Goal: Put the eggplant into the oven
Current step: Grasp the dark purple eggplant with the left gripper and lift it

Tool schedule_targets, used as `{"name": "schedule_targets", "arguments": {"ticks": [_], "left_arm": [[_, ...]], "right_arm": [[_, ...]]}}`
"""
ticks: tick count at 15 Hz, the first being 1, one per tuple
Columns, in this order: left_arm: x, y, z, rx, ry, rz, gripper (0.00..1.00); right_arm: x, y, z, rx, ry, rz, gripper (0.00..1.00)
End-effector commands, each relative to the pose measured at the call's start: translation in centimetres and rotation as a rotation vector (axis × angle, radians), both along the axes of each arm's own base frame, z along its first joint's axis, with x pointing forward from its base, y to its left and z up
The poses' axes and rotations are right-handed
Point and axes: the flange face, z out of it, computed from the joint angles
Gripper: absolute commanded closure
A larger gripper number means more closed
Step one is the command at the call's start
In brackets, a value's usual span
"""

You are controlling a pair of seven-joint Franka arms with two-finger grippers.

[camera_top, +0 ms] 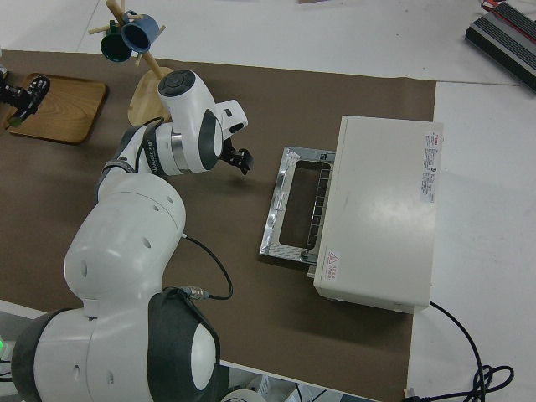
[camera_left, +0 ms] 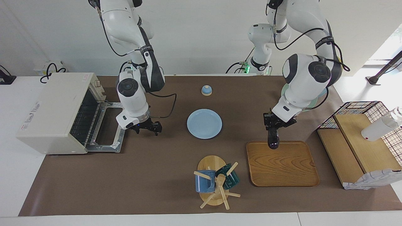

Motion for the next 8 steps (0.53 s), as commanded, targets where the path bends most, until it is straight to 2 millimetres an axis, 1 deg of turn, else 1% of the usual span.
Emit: {"name": "schedule_targets", "arguments": {"ticks": [1, 4, 6, 7, 8], "left_arm": [[-2.8, -2.9, 1.0, 0.0, 0.048, 0.038, 1.0], [-4.1, -5.8, 1.1, 0.006, 0.061, 0.053, 1.0], [-5.2, -8.4, 1.2, 0.009, 0.063, 0.067, 1.0], [-5.6, -9.1, 1.2, 0.011, 0.065, 0.076, 1.0], [-6.1, -10.2, 1.3, 0.011, 0.062, 0.078, 1.0]], "right_arm": [[-0.1, -0.1, 0.1, 0.018, -0.003, 0.013, 0.0], [-0.1, -0.1, 0.1, 0.017, -0.004, 0.014, 0.0], [-0.2, 0.2, 0.0, 0.016, -0.001, 0.018, 0.0], [-0.2, 0.3, 0.0, 0.016, 0.001, 0.02, 0.0], [-0.2, 0.3, 0.0, 0.016, 0.001, 0.021, 0.0]]}}
